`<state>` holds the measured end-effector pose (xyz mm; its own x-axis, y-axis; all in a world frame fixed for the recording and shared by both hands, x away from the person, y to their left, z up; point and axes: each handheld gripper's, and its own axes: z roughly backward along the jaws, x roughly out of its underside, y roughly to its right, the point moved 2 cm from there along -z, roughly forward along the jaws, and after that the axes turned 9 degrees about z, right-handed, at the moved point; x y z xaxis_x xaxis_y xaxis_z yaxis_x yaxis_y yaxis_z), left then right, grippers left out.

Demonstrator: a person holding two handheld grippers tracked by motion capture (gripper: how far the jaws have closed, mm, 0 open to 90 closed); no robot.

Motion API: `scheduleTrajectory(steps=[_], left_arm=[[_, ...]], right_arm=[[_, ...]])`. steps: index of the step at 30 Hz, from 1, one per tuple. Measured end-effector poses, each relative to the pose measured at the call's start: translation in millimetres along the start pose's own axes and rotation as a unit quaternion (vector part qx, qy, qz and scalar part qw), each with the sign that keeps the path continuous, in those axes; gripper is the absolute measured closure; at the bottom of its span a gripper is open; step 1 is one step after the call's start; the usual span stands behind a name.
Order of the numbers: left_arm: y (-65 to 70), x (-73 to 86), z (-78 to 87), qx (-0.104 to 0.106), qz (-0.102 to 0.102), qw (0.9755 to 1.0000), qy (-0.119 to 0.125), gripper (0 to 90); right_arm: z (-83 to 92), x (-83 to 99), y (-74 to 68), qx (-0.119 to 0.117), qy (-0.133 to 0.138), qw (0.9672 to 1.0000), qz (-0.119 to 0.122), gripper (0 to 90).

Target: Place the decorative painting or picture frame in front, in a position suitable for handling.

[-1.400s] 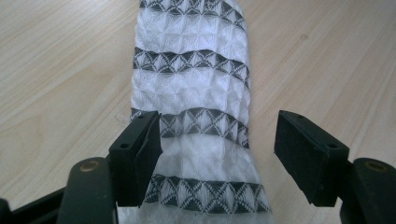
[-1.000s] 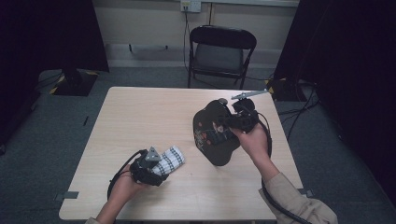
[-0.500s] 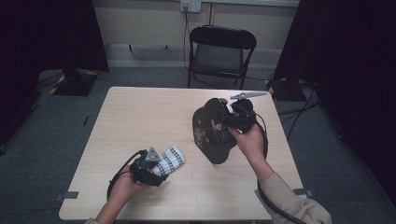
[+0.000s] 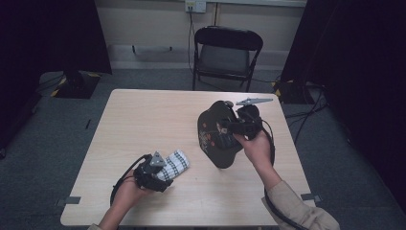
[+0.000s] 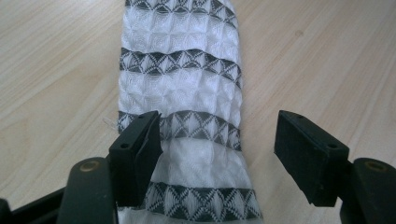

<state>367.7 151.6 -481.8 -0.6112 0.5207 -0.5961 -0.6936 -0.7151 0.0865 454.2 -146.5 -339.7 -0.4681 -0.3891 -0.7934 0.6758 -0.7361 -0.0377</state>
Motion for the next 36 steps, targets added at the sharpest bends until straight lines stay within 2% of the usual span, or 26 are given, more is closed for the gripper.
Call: scheduleTrajectory(steps=[4, 7, 10, 15, 26, 30, 33, 36], left_arm=[[0.7, 0.6, -1.1, 0.002, 0.003, 1.0, 0.002, 31.4], [0.6, 0.5, -1.1, 0.001, 0.004, 1.0, 0.002, 31.4], [0.4, 0.2, -1.1, 0.0, 0.002, 1.0, 0.001, 31.3], [0.6, 0.3, -1.3, -0.001, 0.004, 1.0, 0.001, 31.2], [0.6, 0.6, -1.9, 0.0, 0.005, 1.0, 0.001, 31.2], [1.1, 0.7, -2.5, -0.002, 0.007, 1.0, 0.001, 31.2], [0.7, 0.8, -3.3, -0.002, 0.008, 1.0, 0.002, 31.1], [0.6, 0.6, -3.3, -0.002, 0.011, 0.9999, 0.002, 31.1]], right_arm=[[4.1, 0.9, 2.3, -0.007, -0.007, 0.9999, -0.004, 63.8], [5.2, 3.4, 3.2, -0.007, -0.008, 0.9999, -0.004, 60.7], [9.1, 10.1, 4.4, -0.013, -0.007, 0.9999, -0.005, 53.6], [15.1, 22.4, 6.3, -0.023, -0.001, 0.9997, -0.002, 48.7], [23.2, 49.0, -1.9, -0.027, 0.001, 0.9995, 0.016, 44.9], [22.3, 62.9, -4.8, -0.023, 0.004, 0.9993, 0.027, 43.5], [20.3, 71.2, -7.1, -0.013, 0.004, 0.9989, 0.045, 42.7], [17.7, 77.8, -9.0, -0.011, 0.007, 0.9987, 0.05, 42.7]])
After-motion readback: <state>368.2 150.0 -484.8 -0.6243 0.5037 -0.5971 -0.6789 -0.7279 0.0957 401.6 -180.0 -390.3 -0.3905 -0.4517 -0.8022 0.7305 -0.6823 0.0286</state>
